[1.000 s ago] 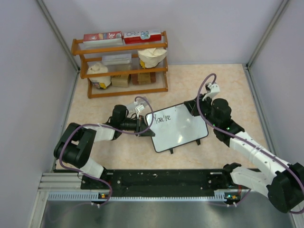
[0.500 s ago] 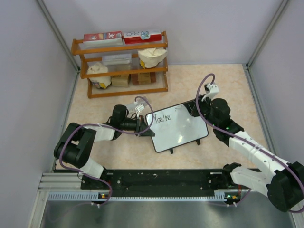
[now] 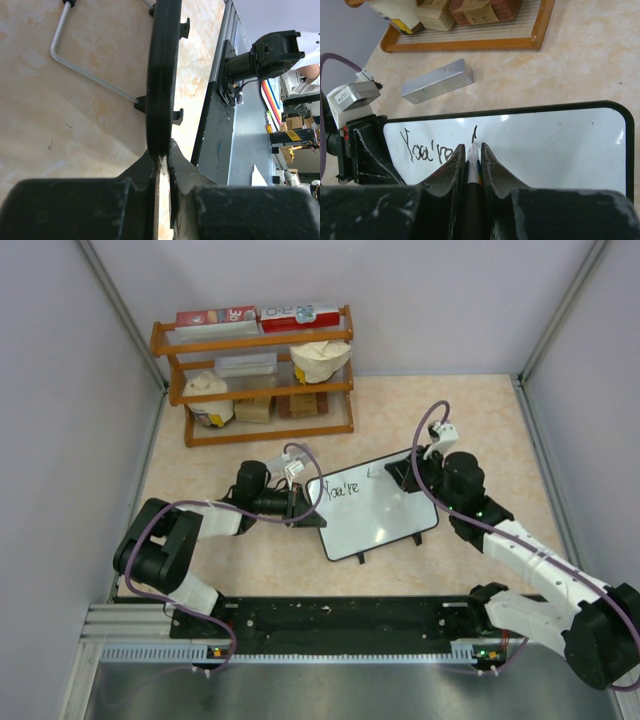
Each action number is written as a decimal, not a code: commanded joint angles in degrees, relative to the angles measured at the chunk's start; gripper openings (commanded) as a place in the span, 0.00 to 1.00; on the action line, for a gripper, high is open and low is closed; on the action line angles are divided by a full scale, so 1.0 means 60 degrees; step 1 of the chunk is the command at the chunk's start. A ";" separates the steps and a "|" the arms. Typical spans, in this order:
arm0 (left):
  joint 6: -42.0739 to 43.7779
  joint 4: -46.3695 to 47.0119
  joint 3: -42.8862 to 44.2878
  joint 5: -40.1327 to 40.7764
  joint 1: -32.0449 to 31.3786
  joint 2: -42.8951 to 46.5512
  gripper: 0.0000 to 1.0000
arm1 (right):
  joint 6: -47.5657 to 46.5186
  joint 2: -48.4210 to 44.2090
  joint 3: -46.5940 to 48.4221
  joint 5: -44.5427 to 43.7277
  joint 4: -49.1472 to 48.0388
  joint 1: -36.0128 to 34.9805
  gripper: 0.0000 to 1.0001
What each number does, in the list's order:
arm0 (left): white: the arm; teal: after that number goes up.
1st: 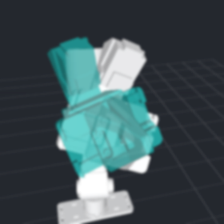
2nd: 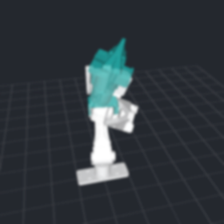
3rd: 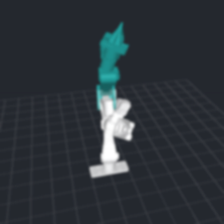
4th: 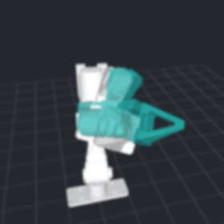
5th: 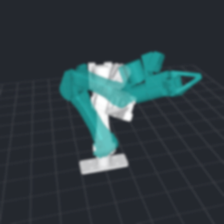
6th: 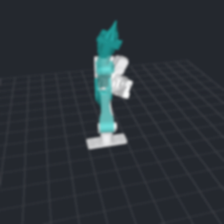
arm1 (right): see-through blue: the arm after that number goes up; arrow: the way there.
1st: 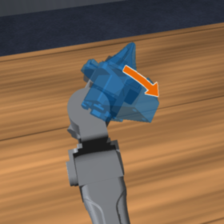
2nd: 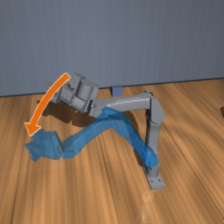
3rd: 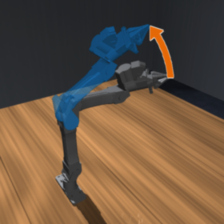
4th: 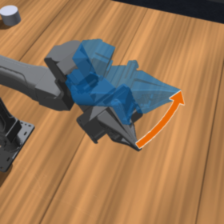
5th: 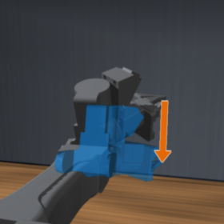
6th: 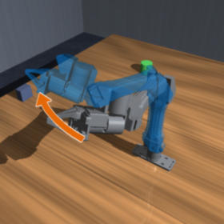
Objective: Write a sentence on the whiteboard
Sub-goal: Write a sentence at the center of the board.
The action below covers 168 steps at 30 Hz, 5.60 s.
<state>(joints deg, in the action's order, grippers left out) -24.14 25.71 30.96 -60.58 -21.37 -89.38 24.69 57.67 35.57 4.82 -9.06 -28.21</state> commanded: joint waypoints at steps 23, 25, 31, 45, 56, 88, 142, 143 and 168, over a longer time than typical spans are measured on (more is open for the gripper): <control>0.0361 -0.0096 -0.0092 -0.0085 -0.0072 0.0073 0.00 | -0.0116 -0.0705 -0.0523 0.0076 0.0660 0.0101 0.00; 0.0361 -0.0096 -0.0121 -0.0056 -0.0057 0.0088 0.00 | -0.0101 -0.0749 -0.0494 -0.0056 0.0602 0.0087 0.00; 0.0361 -0.0096 -0.0106 -0.0070 -0.0072 0.0087 0.00 | -0.0057 -0.0749 -0.0202 -0.0129 0.0441 0.0087 0.00; 0.0361 -0.0082 -0.0135 -0.0055 -0.0072 0.0088 0.00 | -0.0028 -0.0940 0.0033 -0.0496 0.0294 0.0101 0.00; 0.0361 -0.0082 -0.0121 -0.0070 -0.0057 0.0088 0.00 | -0.0028 -0.0617 0.0048 -0.0437 0.0192 0.0087 0.00; 0.0361 -0.0082 -0.0121 -0.0041 -0.0057 0.0117 0.00 | -0.0175 -0.0999 -0.0172 -0.1184 0.0998 0.0087 0.00; 0.0347 -0.0096 -0.0121 -0.0070 -0.0072 0.0088 0.00 | 0.0045 -0.0882 0.0282 -0.0642 0.0426 0.0248 0.00; 0.0361 -0.0082 -0.0121 -0.0055 -0.0072 0.0102 0.00 | 0.0031 -0.0867 0.0297 -0.0642 0.0426 0.0248 0.00; 0.0347 -0.0096 -0.0106 -0.0055 -0.0072 0.0059 0.00 | 0.0002 -0.0822 -0.0508 -0.0671 0.0675 0.0380 0.00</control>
<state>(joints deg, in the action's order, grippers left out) -24.16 25.71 30.96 -60.58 -21.37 -89.36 25.32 53.52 33.71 1.58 -5.10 -26.81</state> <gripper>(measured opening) 0.100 0.114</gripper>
